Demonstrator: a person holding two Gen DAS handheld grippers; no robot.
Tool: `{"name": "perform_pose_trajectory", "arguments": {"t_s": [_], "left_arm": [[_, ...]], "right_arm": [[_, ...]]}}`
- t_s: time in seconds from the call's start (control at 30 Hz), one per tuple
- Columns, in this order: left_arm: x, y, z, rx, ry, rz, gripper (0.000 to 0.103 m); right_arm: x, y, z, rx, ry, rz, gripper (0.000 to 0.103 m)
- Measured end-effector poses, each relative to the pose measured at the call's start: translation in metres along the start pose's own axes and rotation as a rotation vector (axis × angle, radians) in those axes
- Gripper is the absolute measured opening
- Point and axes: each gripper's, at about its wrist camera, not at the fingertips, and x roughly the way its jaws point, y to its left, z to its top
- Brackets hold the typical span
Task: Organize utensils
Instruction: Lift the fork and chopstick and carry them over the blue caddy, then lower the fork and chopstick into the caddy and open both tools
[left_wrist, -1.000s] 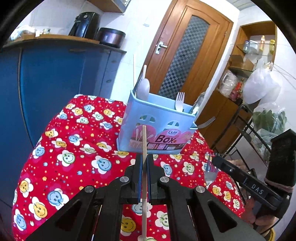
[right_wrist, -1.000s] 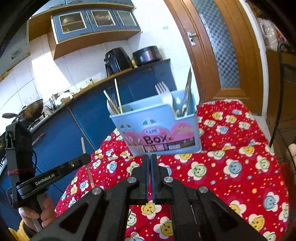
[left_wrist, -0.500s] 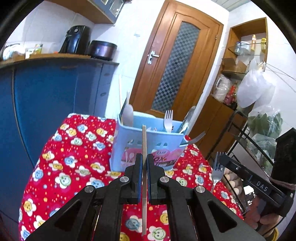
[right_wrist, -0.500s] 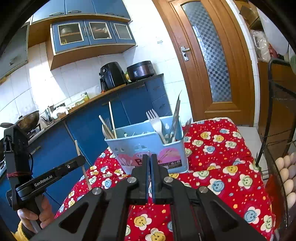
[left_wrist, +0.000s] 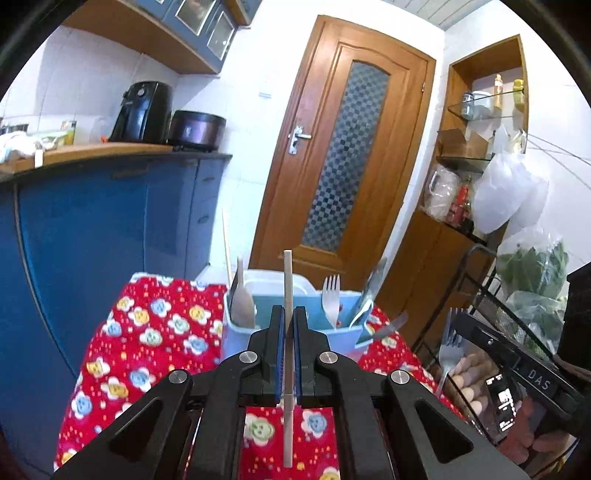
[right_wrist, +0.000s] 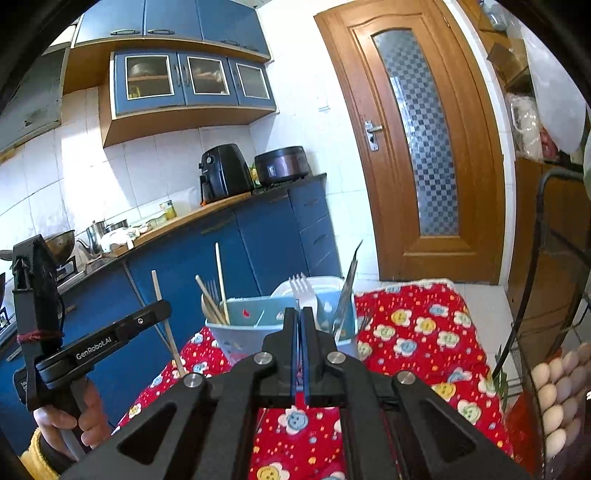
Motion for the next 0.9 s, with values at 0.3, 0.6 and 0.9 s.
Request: {"name": "perform_pose_trajectory", "arguments": {"t_s": [0.3, 0.6, 0.9], "left_arm": [[0.014, -0.009, 0.031, 0.04, -0.053, 0.013, 0.004], [0.035, -0.014, 0.063, 0.058, -0.113, 0.032, 0.004], [0.059, -0.009, 0.083, 0.066, -0.147, 0.073, 0.004]], "right_arm": [[0.01, 0.0, 0.027, -0.037, -0.029, -0.024, 0.003], [0.031, -0.002, 0.057, -0.06, -0.05, -0.048, 0.003], [0.051, -0.008, 0.087, -0.092, -0.103, -0.118, 0.003]]}}
